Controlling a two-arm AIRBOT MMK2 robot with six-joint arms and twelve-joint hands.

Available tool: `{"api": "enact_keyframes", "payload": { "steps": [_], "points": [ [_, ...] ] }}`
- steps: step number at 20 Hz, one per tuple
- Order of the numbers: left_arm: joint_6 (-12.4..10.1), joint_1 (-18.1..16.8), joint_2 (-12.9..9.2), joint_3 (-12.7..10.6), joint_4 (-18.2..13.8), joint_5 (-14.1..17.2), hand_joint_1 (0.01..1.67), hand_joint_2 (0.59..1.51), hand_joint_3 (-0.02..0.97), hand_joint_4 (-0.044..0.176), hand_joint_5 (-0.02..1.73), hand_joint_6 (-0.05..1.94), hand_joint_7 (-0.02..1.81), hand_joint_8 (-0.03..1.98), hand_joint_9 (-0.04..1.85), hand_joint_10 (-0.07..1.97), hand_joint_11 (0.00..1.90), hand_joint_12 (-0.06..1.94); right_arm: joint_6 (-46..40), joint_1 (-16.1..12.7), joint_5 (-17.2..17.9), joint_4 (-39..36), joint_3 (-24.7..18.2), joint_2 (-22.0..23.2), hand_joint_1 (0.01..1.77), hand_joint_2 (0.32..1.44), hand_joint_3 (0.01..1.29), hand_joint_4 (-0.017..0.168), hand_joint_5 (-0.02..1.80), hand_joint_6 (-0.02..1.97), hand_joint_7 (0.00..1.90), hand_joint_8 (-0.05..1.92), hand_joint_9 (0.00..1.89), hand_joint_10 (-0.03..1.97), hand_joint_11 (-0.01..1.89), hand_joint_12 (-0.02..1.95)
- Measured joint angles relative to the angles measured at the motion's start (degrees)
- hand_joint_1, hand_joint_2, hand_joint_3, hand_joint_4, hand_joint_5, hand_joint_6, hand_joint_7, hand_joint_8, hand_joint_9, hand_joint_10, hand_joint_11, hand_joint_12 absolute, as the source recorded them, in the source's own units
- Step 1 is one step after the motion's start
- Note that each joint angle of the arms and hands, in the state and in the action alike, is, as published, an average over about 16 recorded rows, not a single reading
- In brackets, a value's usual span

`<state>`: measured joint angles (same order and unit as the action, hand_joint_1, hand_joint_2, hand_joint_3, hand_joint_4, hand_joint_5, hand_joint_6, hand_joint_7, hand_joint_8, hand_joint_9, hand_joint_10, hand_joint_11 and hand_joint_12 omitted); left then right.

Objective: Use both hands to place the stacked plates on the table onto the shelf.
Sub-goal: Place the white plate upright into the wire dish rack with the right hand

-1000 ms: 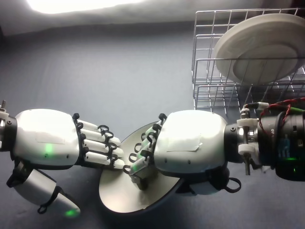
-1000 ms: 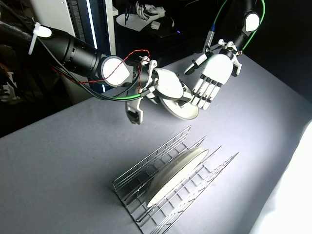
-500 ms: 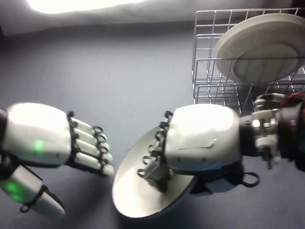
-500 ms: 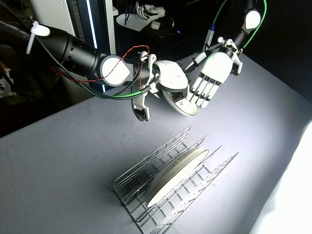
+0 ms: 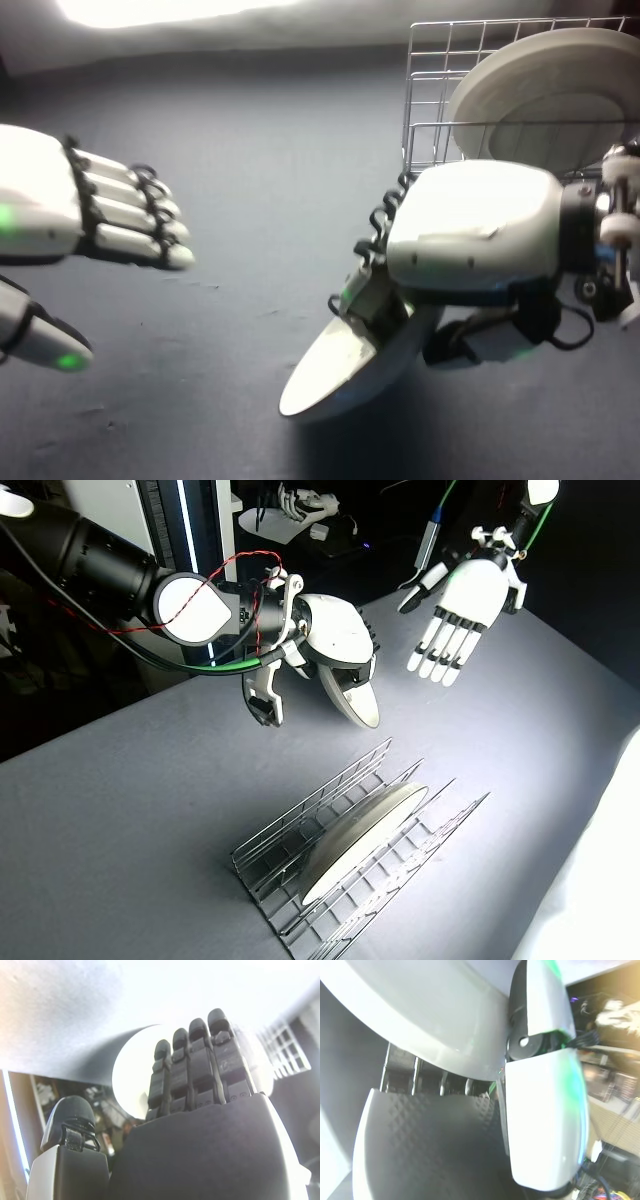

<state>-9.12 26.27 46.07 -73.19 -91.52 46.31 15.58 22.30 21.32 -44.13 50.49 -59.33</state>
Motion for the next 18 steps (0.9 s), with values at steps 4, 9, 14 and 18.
{"api": "enact_keyframes", "payload": {
  "steps": [4,9,14,18],
  "points": [
    [-0.02,-1.78,-2.18,-0.72,-0.84,0.67,0.02,1.198,0.003,0.0,0.21,0.02,0.22,0.01,0.21,0.01,0.21,0.03,-0.25,-1.83,-0.7,3.98,-1.02,1.98,1.37,0.98,0.01,-0.007,0.87,1.06,1.01,0.72,0.97,1.15,0.91,1.47],
    [-0.02,-3.33,-4.18,-1.92,-2.35,1.69,0.02,1.197,0.003,0.0,0.21,0.02,0.22,0.01,0.21,0.01,0.21,0.03,-0.22,-4.03,-1.09,9.96,-1.92,3.83,1.37,0.99,0.01,-0.007,0.88,1.1,1.02,0.77,0.99,1.16,0.9,1.48],
    [-0.1,-4.11,-5.15,-3.0,-3.69,2.65,0.02,1.197,0.002,0.0,0.21,0.02,0.22,0.01,0.21,0.01,0.21,0.03,-0.14,-5.99,-1.05,16.83,-2.36,4.92,1.37,1.0,0.01,-0.007,0.88,1.1,1.03,0.78,1.0,1.16,0.9,1.49],
    [-0.31,-4.53,-5.52,-3.48,-4.5,3.46,0.02,1.197,0.003,0.0,0.21,0.02,0.22,0.01,0.21,0.01,0.21,0.03,-0.05,-7.63,-0.94,23.72,-2.51,5.42,1.37,1.0,0.01,-0.007,0.87,1.08,1.03,0.79,1.0,1.17,0.9,1.52]
  ]
}}
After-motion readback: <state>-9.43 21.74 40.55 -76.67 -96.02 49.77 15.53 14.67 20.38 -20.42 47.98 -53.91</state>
